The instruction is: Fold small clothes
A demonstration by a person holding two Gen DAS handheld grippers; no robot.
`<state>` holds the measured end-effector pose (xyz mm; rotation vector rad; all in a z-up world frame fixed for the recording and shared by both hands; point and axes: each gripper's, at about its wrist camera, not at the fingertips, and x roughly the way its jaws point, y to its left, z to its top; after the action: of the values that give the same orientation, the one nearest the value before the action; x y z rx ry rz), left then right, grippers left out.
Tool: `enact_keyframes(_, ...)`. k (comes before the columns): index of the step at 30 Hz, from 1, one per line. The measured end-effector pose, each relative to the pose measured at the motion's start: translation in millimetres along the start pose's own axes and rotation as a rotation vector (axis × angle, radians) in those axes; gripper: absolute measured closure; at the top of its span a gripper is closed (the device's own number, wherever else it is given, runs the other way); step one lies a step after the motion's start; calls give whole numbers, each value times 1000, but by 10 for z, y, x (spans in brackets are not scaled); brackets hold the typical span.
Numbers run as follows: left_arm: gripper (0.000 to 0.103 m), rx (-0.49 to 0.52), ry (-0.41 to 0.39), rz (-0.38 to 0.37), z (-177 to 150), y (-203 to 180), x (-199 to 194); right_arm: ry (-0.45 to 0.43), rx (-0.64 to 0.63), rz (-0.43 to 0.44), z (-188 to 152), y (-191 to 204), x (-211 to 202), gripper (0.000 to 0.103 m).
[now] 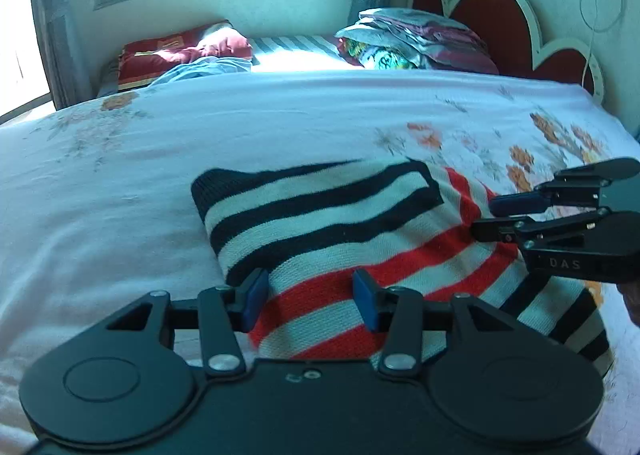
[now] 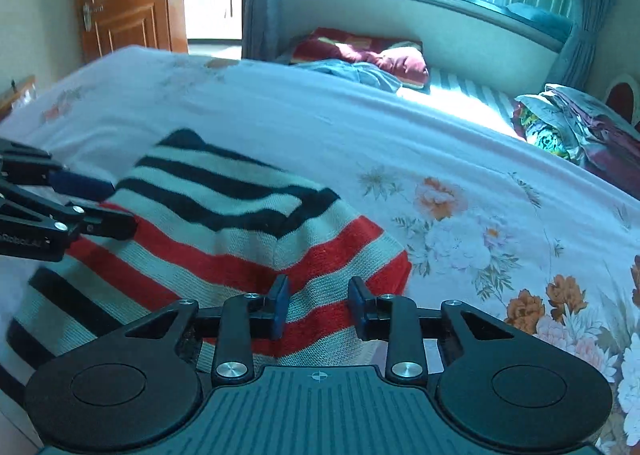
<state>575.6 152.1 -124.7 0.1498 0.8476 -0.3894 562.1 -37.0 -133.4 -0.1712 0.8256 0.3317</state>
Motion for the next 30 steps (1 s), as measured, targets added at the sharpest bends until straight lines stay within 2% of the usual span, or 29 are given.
enact_keyframes(2, 56, 34, -2, 9, -47, -38, 65, 24, 48, 1, -69, -92, 66, 72)
enact_keyframes(5, 56, 33, 5, 5, -46, -24, 76, 34, 121, 21, -112, -189, 98, 72)
enact_keyframes(8, 56, 48, -1, 24, -48, -40, -59, 35, 160, 35, -84, -241, -6, 71)
enact_keyframes(10, 59, 67, -41, 27, -114, -93, -277, -11, 142, 17, -80, -186, -281, 71)
enact_keyframes(12, 60, 61, -66, 16, -246, -124, -472, -45, 104, 53, -164, -74, -570, 71)
enact_keyframes(15, 61, 73, -69, 36, -471, -198, -616, -56, 47, 72, -359, 105, -836, 71)
enact_keyframes(17, 61, 40, -69, 52, -568, -220, -695, -47, 32, 77, -482, 197, -921, 71)
enact_keyframes(23, 60, 6, -64, 118, -786, -316, -797, 26, -53, 18, -848, 366, -847, 71)
enact_keyframes(25, 60, 8, -58, 136, -833, -340, -804, 54, -36, 22, -931, 315, -772, 71)
enact_keyframes(30, 61, 10, -41, 165, -959, -395, -869, 41, 26, 25, -1025, 262, -786, 71)
